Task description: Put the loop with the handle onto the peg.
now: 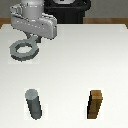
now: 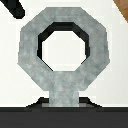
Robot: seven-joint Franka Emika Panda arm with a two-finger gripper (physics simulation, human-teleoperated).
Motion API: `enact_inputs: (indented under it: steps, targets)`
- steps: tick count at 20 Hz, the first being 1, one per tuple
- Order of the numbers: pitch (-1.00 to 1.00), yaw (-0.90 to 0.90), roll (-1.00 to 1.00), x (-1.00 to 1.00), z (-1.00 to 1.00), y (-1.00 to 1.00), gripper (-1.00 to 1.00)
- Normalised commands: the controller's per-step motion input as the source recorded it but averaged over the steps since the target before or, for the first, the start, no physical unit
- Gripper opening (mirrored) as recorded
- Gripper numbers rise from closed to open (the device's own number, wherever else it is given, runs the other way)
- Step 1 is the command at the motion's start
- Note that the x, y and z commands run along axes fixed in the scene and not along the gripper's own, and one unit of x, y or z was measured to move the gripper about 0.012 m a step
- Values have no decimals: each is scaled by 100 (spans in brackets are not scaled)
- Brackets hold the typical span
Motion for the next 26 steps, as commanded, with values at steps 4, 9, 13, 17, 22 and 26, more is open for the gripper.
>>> enact_inputs:
  steps: [4,9,13,17,22,26]
  targets:
    - [0,0,0,25,0,0,-100]
    - [0,0,0,100,0,0,-100]
    - [0,0,0,50,0,38,-100]
    - [0,0,0,25,25,25,-100]
    - [0,0,0,20,0,0,-100]
    - [0,0,0,75,0,0,-100]
